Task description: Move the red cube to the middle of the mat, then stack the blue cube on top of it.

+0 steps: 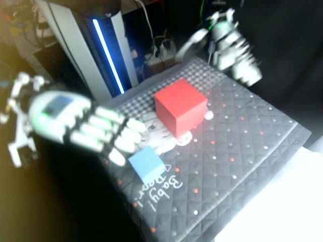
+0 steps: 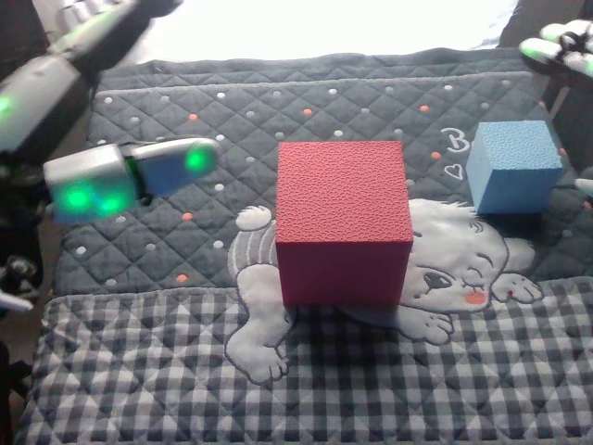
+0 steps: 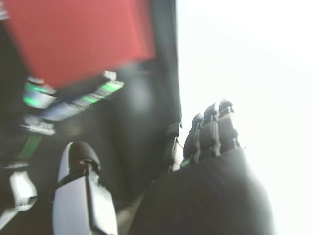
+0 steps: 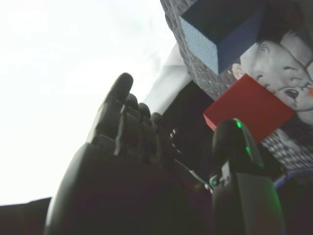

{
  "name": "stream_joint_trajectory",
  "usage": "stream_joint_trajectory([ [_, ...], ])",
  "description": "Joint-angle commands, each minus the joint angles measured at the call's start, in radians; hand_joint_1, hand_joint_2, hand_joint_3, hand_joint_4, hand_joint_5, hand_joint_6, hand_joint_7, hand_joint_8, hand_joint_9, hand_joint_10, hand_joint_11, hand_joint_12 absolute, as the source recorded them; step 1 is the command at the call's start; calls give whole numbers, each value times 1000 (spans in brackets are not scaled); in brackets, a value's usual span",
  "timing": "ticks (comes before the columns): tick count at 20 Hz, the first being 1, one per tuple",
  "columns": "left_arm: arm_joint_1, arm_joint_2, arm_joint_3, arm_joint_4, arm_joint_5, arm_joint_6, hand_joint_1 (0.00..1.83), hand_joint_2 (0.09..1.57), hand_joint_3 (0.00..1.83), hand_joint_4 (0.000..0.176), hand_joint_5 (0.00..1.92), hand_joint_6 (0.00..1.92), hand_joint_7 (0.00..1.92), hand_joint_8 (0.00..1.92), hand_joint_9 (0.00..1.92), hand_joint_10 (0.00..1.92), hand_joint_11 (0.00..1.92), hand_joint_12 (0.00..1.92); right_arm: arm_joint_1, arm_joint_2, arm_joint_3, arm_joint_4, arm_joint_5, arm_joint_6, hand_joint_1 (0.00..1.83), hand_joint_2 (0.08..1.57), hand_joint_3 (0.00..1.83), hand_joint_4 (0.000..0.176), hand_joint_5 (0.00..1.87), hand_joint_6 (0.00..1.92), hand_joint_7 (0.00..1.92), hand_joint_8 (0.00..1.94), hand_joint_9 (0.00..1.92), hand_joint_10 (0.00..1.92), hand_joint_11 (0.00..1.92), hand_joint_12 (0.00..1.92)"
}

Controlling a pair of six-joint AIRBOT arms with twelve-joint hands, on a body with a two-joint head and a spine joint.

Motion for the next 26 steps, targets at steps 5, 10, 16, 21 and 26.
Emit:
stream_joint_trajectory([
  [5,81,10,-30,-63,-297,0,455,1019,25,78,0,0,0,0,0,0,0,0,57,-77,96,7,-20,90,1030,1151,0,0,0,0,68,4,0,479,0,553],
  [10,162,29,-56,-151,-414,-1,461,1032,17,66,0,0,0,0,0,0,0,0,115,-192,191,16,-177,89,1101,1196,13,0,11,4,208,51,118,168,0,563],
  [16,171,27,-56,-158,-411,-5,514,1036,12,68,0,0,0,0,0,0,0,0,201,-176,193,-30,-223,88,1431,1274,1,0,1147,1916,1298,1938,1402,1920,1475,1921],
  [21,183,26,-56,-167,-420,-8,572,1043,7,83,0,0,0,0,0,0,0,0,305,-100,91,-158,-173,129,1466,1253,0,0,941,1921,1349,1941,1474,1921,1524,1921],
  [26,194,23,-51,-177,-426,-10,536,1041,3,75,0,0,0,0,0,0,0,0,318,-73,57,-325,36,326,960,1083,748,0,520,1921,1314,1941,1457,1921,1540,1921],
])
